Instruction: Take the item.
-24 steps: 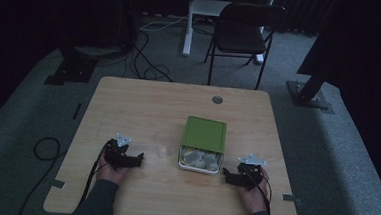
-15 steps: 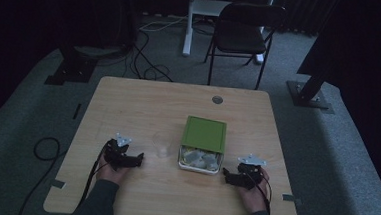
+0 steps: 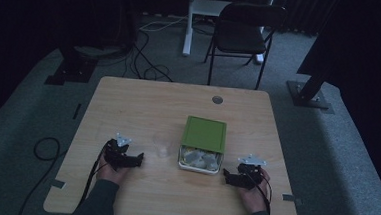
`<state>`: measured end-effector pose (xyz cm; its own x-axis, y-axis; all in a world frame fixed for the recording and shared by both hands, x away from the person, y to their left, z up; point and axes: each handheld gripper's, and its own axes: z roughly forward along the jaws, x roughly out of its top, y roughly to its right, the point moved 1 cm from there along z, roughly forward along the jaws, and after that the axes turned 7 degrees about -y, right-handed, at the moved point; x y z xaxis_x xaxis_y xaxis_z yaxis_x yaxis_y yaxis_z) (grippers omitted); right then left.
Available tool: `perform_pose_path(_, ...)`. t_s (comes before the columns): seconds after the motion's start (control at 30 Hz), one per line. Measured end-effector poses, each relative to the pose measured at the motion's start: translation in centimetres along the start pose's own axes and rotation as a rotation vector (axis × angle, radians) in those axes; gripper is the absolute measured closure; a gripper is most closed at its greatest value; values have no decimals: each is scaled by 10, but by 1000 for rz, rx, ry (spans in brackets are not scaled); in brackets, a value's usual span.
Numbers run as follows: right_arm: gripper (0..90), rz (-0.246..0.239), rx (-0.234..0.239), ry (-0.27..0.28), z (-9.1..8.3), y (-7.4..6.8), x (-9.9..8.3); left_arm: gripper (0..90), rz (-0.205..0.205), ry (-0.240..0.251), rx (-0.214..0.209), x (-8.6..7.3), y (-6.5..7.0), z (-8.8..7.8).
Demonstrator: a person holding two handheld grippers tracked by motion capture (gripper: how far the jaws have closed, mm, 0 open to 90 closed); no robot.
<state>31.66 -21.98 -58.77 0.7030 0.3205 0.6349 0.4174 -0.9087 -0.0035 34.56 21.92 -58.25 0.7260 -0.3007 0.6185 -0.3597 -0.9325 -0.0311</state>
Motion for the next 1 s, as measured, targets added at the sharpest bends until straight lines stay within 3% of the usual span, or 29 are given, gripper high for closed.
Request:
perform_pose_path(0.1, 235, 10, -4, -2, -4, 0, 0, 50, 1, 0, 0, 0, 0, 0)
perform_pose_path(0.37, 266, 19, 7, 28, -15, -1, 1, 49, 0, 0, 0, 0, 0, 0)
perform_pose_path(0.6, 294, -3, 13, 60, -28, -8, 1, 48, -2, -1, 1, 0, 0, 0)
perform_pose_path(0.83, 413, -28, 39, 97, -42, -14, 3, 48, -1, -1, 2, 0, 0, 0)
perform_pose_path(1.0, 440, -43, 64, 105, -48, -18, 4, 48, -2, -1, 1, 0, 0, 0)
